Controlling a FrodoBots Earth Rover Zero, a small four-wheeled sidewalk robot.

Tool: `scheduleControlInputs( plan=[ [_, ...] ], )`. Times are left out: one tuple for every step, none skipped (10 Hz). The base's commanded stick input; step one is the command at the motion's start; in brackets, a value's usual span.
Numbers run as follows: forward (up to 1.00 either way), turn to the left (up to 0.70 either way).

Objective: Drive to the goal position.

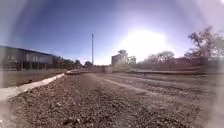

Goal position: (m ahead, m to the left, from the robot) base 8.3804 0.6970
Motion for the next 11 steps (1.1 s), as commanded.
scheduleControlInputs(
  plan=[
    [0.70, 0.00],
    [0.70, 0.00],
    [0.70, 0.00],
    [0.70, 0.00],
    [0.70, 0.00],
    [0.70, 0.00],
    [0.70, 0.00],
    [0.70, 0.00],
    [0.70, 0.00],
    [0.70, 0.00],
    [0.70, 0.00]
  ],
)
